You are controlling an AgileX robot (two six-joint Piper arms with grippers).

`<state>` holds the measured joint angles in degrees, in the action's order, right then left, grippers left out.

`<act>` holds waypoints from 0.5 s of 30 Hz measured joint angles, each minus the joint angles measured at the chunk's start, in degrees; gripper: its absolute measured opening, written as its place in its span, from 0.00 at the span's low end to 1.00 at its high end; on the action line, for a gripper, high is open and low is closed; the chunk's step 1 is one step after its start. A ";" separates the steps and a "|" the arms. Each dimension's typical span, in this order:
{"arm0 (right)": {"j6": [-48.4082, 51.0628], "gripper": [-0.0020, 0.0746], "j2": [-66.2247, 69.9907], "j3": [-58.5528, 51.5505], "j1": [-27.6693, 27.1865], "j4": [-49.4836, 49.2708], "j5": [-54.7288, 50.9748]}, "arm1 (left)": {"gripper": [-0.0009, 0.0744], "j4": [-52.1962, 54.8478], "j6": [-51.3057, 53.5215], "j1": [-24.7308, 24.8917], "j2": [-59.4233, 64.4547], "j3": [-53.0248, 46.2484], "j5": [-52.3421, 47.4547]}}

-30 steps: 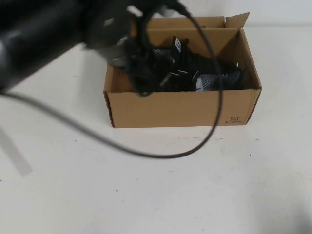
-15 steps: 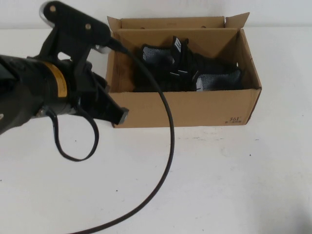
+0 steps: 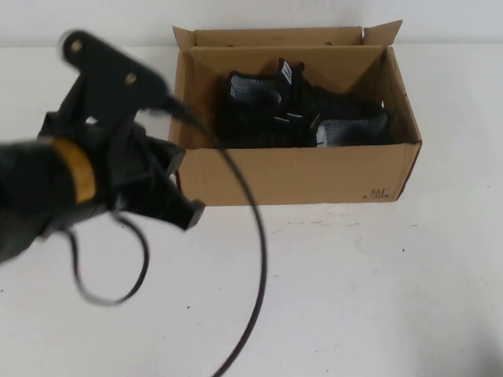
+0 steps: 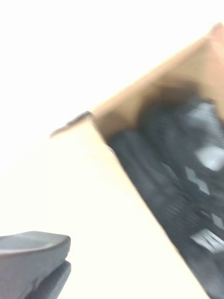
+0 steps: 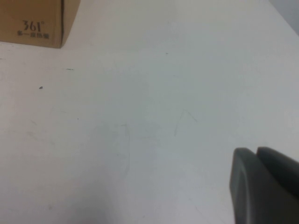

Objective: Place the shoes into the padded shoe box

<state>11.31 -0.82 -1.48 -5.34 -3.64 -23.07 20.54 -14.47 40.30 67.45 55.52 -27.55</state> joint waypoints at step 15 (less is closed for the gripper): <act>0.00 0.02 0.00 0.00 0.00 0.00 0.00 | 0.01 -19.61 25.48 -16.82 -39.68 -43.55 45.92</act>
<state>11.31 -0.82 -1.48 -5.34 -3.64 -23.07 0.93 11.01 23.48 27.77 11.97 18.37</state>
